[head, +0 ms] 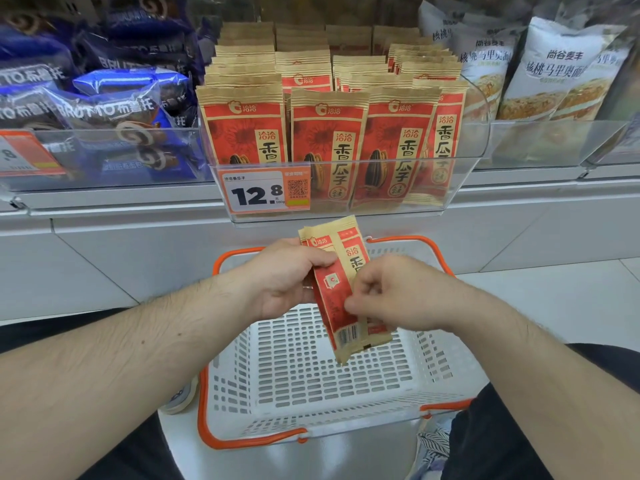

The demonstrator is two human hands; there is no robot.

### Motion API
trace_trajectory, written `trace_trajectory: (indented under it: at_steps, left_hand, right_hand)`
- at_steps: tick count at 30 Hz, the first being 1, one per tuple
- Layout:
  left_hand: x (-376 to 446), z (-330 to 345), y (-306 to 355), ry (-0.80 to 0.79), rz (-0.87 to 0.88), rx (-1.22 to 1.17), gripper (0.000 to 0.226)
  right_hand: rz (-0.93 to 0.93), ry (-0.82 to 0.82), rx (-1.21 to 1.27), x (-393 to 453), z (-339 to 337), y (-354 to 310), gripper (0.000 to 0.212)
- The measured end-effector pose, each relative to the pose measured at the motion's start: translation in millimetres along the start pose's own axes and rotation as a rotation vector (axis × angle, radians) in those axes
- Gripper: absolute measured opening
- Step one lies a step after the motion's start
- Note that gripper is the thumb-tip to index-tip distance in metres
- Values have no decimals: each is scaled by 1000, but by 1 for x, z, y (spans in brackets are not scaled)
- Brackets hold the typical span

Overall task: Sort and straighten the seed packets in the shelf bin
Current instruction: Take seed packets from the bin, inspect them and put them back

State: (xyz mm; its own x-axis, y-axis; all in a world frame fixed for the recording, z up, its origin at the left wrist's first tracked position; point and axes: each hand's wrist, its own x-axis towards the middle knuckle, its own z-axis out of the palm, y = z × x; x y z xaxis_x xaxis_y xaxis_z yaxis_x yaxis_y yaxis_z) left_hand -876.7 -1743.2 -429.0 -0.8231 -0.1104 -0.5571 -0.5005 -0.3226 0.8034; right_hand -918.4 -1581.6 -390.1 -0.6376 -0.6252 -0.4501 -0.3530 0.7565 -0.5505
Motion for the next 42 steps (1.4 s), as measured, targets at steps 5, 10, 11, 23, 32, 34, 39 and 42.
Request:
trace_trajectory:
  at_steps: [5, 10, 11, 23, 32, 34, 39, 42]
  left_hand:
    - [-4, -2, 0, -151, 44, 163, 17]
    - [-9, -2, 2, -223, 29, 147, 42]
    - [-11, -2, 4, -221, 26, 130, 46]
    - [-15, -3, 8, -236, 15, 98, 50]
    - [-11, -8, 7, -282, -1, 140, 55]
    - [-10, -7, 6, -270, -7, 99, 47]
    - [-8, -7, 8, -214, -53, -21, 38]
    - [-10, -7, 11, -218, -97, -20, 40]
  right_hand:
    - [125, 405, 341, 12, -4, 11, 28]
    - [42, 359, 615, 15, -3, 14, 31]
    - [29, 357, 647, 14, -3, 14, 32]
    - [4, 326, 862, 14, -5, 14, 36]
    - [32, 351, 925, 17, -11, 22, 31]
    - [42, 257, 841, 13, -17, 24, 24]
    - [91, -55, 649, 1, -23, 27, 20]
    - [95, -65, 656, -1, -23, 28, 19]
